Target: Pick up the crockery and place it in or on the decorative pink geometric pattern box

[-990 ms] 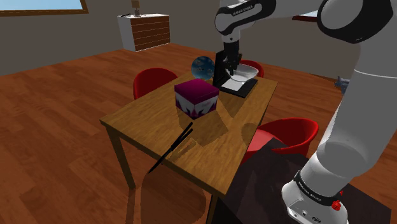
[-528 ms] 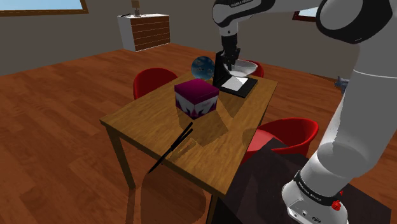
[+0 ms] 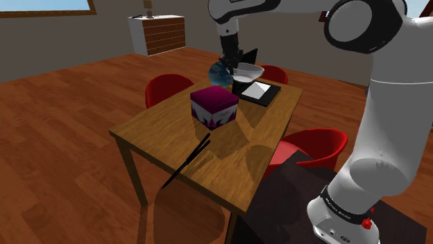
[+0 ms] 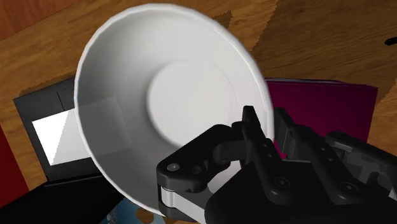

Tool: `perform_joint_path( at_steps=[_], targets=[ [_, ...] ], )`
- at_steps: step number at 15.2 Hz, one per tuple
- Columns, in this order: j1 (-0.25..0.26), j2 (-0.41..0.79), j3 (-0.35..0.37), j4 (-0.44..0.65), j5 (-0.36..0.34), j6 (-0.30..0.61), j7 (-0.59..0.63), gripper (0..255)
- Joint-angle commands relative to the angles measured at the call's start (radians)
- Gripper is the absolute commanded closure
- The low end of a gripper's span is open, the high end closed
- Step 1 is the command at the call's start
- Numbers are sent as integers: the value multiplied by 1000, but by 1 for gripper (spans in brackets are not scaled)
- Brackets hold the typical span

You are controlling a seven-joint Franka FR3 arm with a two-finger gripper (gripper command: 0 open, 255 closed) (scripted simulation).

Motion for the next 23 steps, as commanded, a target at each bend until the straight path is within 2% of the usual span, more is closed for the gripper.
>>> perform_joint_path(
  at_steps=[1, 6, 8, 10, 11, 16, 23],
  targets=[
    [25, 41, 14, 72, 3, -37, 35, 255],
    [89, 182, 42, 309, 10, -146, 111, 255],
    [116, 261, 50, 444, 12, -206, 137, 255],
    [145, 373, 54, 639, 12, -293, 158, 255],
    [150, 396, 54, 679, 12, -311, 160, 255],
    [146, 336, 58, 508, 14, -201, 175, 255],
    [142, 302, 60, 356, 15, -84, 190, 255]
  ],
)
